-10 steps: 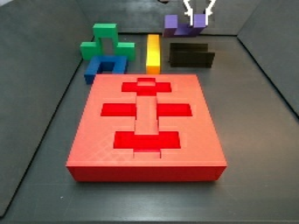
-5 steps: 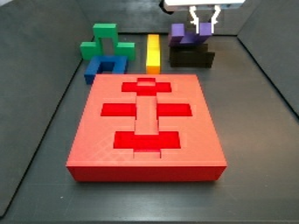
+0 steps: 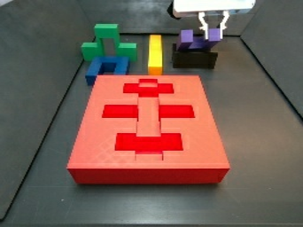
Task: Pick up the purple object. Move up. Place the purple object on the fixture. Regrasp the purple object. Move to above the board. Insert the purple object.
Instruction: Place the purple object on the fixture.
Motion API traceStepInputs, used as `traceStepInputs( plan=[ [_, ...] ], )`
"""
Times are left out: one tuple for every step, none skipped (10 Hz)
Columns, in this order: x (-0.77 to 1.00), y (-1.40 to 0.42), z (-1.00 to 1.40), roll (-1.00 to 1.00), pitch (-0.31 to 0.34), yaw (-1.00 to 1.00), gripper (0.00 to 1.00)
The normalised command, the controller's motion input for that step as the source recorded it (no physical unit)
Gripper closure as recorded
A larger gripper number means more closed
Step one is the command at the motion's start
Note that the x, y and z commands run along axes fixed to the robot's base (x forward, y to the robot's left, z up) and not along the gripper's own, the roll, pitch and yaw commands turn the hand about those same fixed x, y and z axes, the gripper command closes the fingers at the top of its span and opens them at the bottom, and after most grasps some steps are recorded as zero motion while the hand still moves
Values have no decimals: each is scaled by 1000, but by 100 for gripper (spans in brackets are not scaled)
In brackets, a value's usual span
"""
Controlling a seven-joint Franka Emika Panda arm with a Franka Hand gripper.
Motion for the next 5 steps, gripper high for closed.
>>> traceStepInputs(
  plan=[
    [23, -23, -151, 0, 0, -89, 100],
    [-91, 0, -77, 3, 0, -3, 100],
    [0, 0, 0, 0, 11, 0, 100],
    [-77, 11, -26, 94, 46, -29, 100],
    [-3, 0, 0, 31, 11, -23, 100]
  ],
)
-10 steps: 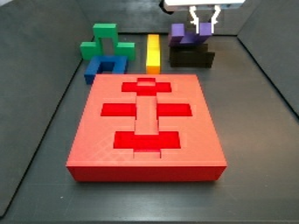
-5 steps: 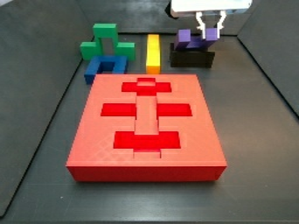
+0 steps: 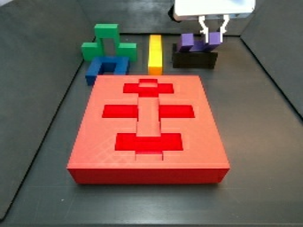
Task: Pick up the purple object. Move up. Place the purple object on the fixture. Regrasp the purple object. Move to above the board. Insert the purple object.
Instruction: Place the purple object on the fixture, then regrasp the purple object.
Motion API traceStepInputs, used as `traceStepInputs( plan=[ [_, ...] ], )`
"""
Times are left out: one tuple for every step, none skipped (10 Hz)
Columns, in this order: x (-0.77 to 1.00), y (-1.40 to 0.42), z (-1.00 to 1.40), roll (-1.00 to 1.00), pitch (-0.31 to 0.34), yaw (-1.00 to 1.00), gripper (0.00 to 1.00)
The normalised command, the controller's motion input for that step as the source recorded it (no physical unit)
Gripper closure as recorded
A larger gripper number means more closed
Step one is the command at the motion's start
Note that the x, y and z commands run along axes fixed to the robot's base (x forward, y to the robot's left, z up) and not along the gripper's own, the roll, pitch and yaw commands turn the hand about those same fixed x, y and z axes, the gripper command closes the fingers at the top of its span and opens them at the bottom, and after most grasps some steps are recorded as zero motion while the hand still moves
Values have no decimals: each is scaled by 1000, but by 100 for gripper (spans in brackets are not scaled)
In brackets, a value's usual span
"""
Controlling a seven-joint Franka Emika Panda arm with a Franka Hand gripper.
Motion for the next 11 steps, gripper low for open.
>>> traceStepInputs(
  plan=[
    [0, 0, 0, 0, -3, 0, 100],
    [0, 0, 0, 0, 0, 0, 0],
    [69, -6, 9, 489, -69, 0, 0],
    [0, 0, 120, 671, -83, 0, 0],
    [0, 0, 126, 943, -17, 0, 0],
    [0, -26, 223, 1000, 0, 0, 0],
    [-106, -77, 254, 1000, 0, 0, 0],
    [-80, -129, 191, 1000, 0, 0, 0],
    [-80, -163, 109, 1000, -3, 0, 0],
    [-134, -169, 63, 1000, -51, 0, 0],
    [-77, -177, 57, 1000, -63, 0, 0]
  ],
)
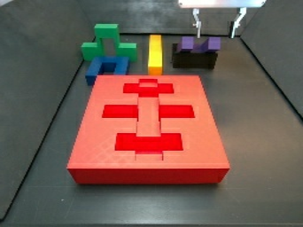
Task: Pick up the purple object. Move up. Place the purple object on the fixture. Regrasp the purple object. Move to above the board. Insert the purple object.
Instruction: Regrasp the purple object.
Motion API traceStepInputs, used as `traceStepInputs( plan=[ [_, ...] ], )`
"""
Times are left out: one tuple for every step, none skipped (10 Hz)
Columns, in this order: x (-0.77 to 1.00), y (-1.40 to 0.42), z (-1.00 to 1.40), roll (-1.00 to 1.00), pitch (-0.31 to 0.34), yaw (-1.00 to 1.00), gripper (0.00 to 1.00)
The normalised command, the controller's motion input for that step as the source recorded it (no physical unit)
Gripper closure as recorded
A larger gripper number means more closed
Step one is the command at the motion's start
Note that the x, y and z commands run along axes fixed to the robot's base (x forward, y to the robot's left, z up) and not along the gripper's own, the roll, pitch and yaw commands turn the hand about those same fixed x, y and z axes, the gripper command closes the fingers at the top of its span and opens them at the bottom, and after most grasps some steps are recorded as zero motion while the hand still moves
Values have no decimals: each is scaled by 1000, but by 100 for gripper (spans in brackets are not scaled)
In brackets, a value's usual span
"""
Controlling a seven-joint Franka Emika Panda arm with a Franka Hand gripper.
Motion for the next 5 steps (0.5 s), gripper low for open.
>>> traceStepInputs(
  plan=[
    [0, -180, 60, 1000, -77, 0, 0],
    [40, -209, 109, 1000, -86, 0, 0],
    [174, -211, 140, 1000, -97, 20, 0],
    [69, -171, 97, 1000, -63, 29, 0],
    [43, -163, 69, 1000, -51, 29, 0]
  ],
)
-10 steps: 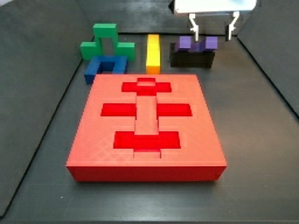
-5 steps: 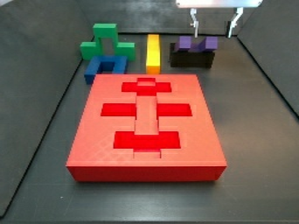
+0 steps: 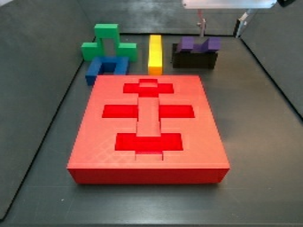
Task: Pick up the purple object. Move up. Place the purple object on the fixture. Regrasp the purple object. Move to above the board. Insert the purple object.
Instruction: Regrasp the purple object.
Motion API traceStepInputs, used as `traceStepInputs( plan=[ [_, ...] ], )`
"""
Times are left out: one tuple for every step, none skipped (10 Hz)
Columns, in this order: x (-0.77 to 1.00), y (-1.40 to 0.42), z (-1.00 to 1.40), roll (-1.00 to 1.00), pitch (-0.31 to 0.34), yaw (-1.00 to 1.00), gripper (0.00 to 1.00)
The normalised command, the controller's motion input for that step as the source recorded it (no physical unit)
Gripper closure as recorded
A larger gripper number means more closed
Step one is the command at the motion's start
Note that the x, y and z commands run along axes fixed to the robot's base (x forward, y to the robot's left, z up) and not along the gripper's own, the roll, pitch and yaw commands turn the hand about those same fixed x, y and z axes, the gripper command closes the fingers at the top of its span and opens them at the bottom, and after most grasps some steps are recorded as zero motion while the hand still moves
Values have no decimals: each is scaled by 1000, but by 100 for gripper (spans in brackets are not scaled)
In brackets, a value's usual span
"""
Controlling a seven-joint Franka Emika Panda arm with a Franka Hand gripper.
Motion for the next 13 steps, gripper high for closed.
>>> traceStepInputs(
  plan=[
    [94, -140, 57, 1000, -49, 26, 0],
    [106, -106, 31, 1000, 0, 20, 0],
    [171, -163, 0, 1000, -3, 63, 0],
    [149, -163, 0, 1000, 0, 106, 0],
    [174, -146, -34, 1000, 0, 120, 0],
    [200, -131, -60, 1000, 0, 129, 0],
    [203, -149, -86, 1000, 0, 126, 0],
    [203, -160, -63, 986, 0, 134, 0],
    [120, -154, -80, 903, 29, 140, 0],
    [23, -137, -100, 894, 37, 163, 0],
    [0, -114, -77, 914, 51, 180, 0],
    [-40, -86, -69, 937, 86, 209, 0],
    [0, -71, -83, 926, 109, 226, 0]
  ],
)
